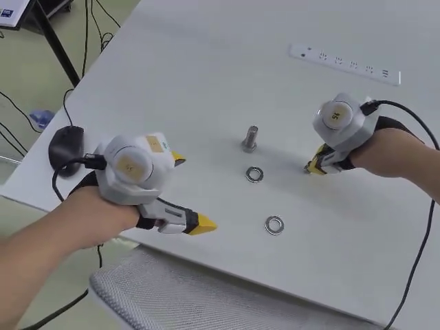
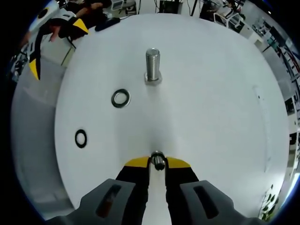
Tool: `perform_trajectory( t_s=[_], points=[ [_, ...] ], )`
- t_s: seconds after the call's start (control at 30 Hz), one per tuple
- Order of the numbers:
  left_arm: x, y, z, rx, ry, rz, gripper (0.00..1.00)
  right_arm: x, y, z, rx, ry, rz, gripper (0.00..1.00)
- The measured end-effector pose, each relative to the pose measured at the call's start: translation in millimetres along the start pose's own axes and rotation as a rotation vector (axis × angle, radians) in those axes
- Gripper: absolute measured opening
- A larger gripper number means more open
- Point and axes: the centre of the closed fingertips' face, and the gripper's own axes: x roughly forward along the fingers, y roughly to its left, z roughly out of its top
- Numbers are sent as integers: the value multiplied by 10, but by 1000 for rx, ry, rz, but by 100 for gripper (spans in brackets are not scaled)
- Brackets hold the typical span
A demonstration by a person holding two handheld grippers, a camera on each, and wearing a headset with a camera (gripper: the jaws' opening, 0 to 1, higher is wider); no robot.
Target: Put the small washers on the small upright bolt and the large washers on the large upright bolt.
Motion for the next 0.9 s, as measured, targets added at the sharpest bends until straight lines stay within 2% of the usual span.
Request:
perform_trajectory(
  t_s=[0.4, 0.57, 0.9],
  points=[
    [-16, 7, 13, 3, 0, -6, 81, 85, -7, -36, -7, 21, 2, 13],
    [-22, 2, 5, 4, 1, -8, 81, 96, -49, -28, -17, 19, -7, 13],
    [-30, 0, -32, 2, 9, -12, 79, 69, -26, -21, -2, 26, -2, 14]
  ],
)
